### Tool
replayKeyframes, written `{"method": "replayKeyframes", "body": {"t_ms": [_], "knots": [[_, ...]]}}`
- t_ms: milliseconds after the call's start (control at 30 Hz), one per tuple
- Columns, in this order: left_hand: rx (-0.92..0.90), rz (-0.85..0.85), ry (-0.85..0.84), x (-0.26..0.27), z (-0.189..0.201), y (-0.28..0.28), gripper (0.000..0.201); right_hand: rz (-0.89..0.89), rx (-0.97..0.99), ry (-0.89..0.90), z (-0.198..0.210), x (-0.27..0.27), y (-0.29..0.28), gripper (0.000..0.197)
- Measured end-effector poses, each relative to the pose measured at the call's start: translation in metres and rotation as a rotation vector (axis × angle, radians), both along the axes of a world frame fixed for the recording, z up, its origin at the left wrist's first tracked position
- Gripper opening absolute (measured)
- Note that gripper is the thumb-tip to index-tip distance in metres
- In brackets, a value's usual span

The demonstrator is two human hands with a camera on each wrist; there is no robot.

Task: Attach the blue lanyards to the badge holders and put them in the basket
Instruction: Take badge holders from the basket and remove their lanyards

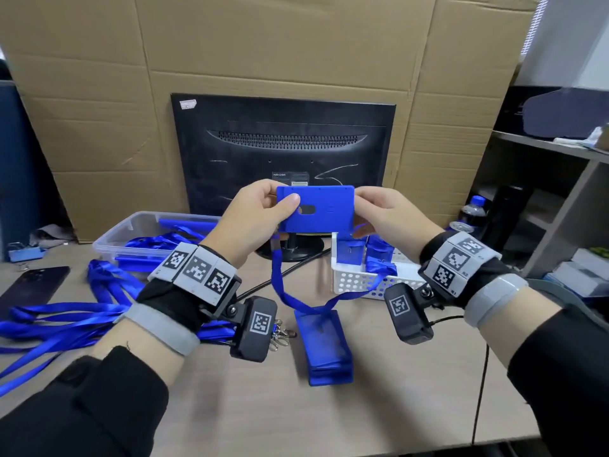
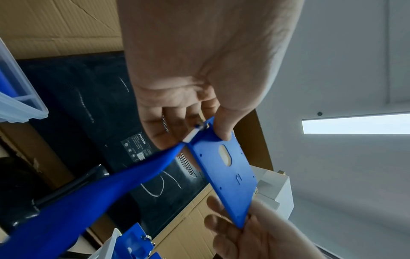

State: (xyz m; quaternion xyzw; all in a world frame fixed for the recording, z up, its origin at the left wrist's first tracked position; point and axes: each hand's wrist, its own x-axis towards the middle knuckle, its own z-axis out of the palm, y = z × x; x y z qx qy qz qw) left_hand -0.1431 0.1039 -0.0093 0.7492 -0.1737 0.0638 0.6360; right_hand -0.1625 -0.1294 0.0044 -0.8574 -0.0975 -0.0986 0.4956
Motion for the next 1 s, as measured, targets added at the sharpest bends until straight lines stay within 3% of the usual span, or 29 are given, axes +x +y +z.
{"method": "replayKeyframes", "body": {"t_ms": [167,267,367,433,533,633,733,800,833,867,1000], "knots": [[-0.116,-0.009,0.108,-0.007,0.004,-0.006,0.025,0.043,0.249,0.015,0.008,-0.003,0.017,0.03],[-0.175,0.058,0.132,-0.006,0.005,-0.01,0.02,0.021,0.155,-0.05,0.005,-0.003,0.017,0.032],[-0.196,0.027,0.203,-0.004,0.006,-0.013,0.018,0.219,0.03,-0.012,0.001,-0.008,0.02,0.06],[-0.087,-0.015,0.214,-0.005,0.006,-0.016,0.02,0.344,-0.036,0.026,0.0,-0.011,0.027,0.073],[-0.084,-0.156,0.272,-0.013,0.007,-0.022,0.03,0.352,-0.193,-0.064,-0.005,-0.008,0.036,0.053],[-0.052,-0.239,0.295,-0.015,0.008,-0.022,0.04,0.248,-0.135,-0.135,-0.011,-0.001,0.031,0.022],[0.128,0.019,0.198,-0.005,0.002,-0.013,0.04,0.232,0.016,0.012,-0.014,0.0,0.021,0.03],[0.212,0.188,0.182,0.003,-0.004,-0.008,0.065,0.282,0.08,0.065,-0.016,-0.002,0.019,0.03],[0.235,0.194,0.189,0.003,-0.005,-0.007,0.074,0.311,0.114,0.087,-0.018,-0.004,0.018,0.029],[0.228,0.151,0.205,0.001,-0.005,-0.007,0.073,0.328,0.132,0.103,-0.019,-0.004,0.018,0.027],[0.163,-0.043,0.213,-0.006,-0.003,-0.008,0.026,0.286,0.095,0.146,-0.024,-0.001,0.012,0.022]]}}
